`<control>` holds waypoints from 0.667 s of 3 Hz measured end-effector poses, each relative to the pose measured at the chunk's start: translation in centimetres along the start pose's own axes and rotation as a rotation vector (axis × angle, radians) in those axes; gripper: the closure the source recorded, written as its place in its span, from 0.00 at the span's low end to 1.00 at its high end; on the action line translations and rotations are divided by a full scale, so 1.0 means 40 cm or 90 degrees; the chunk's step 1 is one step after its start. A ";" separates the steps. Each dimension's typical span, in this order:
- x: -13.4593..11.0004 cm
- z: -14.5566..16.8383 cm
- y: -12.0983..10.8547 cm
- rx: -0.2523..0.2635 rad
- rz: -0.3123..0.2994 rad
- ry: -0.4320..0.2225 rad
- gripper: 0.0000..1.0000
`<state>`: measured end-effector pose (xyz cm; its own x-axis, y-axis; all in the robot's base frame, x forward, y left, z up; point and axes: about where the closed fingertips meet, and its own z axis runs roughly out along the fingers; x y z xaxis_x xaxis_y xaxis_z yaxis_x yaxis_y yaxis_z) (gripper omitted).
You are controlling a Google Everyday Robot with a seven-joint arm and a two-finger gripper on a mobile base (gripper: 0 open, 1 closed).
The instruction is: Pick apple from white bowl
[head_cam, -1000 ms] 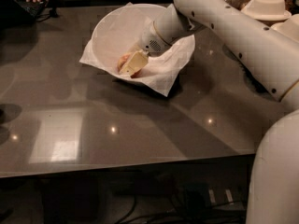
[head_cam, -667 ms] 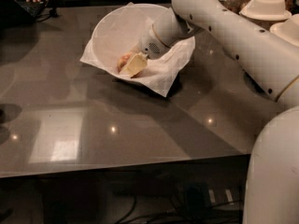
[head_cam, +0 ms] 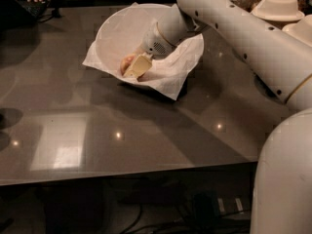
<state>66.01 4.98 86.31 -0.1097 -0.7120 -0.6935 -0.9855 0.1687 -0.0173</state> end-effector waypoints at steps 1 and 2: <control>-0.029 -0.040 0.005 0.006 -0.026 0.014 0.99; -0.066 -0.101 0.015 0.018 -0.056 0.030 1.00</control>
Offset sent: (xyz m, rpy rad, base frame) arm -0.0151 -0.0197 0.0873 -0.0998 -0.1310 0.0623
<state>65.18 4.20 91.02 -0.0291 -0.7557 -0.6543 -0.9877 0.1225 -0.0976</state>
